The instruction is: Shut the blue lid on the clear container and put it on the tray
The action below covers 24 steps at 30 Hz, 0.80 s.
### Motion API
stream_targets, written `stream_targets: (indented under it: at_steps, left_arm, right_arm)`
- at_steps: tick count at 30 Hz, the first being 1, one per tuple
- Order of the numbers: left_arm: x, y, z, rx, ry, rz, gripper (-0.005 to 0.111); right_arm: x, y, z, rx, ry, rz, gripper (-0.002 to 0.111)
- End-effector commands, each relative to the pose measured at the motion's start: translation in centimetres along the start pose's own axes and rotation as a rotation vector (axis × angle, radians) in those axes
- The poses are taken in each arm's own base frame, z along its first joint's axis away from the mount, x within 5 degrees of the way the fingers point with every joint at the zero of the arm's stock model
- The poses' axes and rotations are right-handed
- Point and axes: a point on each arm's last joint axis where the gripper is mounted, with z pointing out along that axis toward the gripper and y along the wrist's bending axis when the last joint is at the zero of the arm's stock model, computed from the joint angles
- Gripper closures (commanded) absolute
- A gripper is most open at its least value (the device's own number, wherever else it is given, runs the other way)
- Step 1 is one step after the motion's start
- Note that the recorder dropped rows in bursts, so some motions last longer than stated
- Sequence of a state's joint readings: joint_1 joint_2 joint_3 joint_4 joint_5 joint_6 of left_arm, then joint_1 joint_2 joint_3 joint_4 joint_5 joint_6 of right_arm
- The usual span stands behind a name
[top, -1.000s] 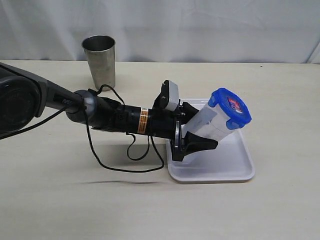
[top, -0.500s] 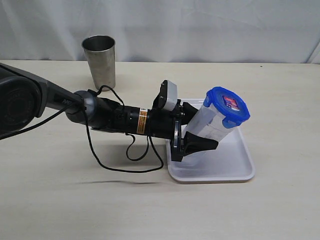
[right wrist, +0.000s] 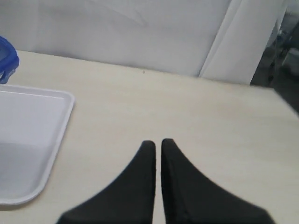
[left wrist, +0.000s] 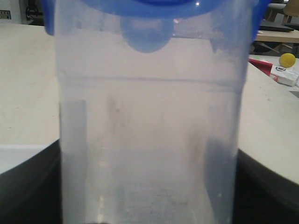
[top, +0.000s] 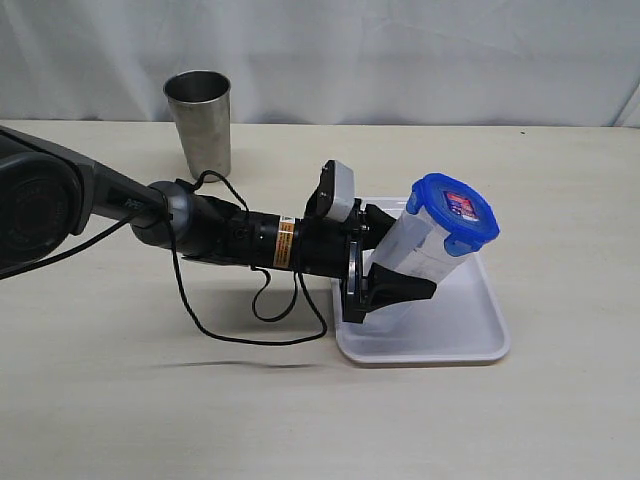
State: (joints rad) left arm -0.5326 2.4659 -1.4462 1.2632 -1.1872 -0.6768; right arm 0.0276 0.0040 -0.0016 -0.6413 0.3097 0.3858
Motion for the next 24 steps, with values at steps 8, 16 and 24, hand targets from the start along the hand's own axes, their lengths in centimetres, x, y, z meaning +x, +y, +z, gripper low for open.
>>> stream_targets:
  at_steps: [8, 16, 24]
  left_arm:
    - [-0.5, 0.2, -0.2, 0.001, -0.041, 0.0, 0.107]
    - [-0.5, 0.2, -0.2, 0.001, -0.041, 0.0, 0.107]
    - [-0.5, 0.2, -0.2, 0.001, -0.041, 0.0, 0.107]
  right_arm:
    - [-5.0, 2.6, -2.0, -0.323, -0.592, 0.072, 0.104]
    - [-5.4, 1.4, -1.8, -0.324, -0.583, 0.485, 0.104]
    - [-7.8, 1.2, 3.3, -0.27, -0.206, 0.601, 0.104]
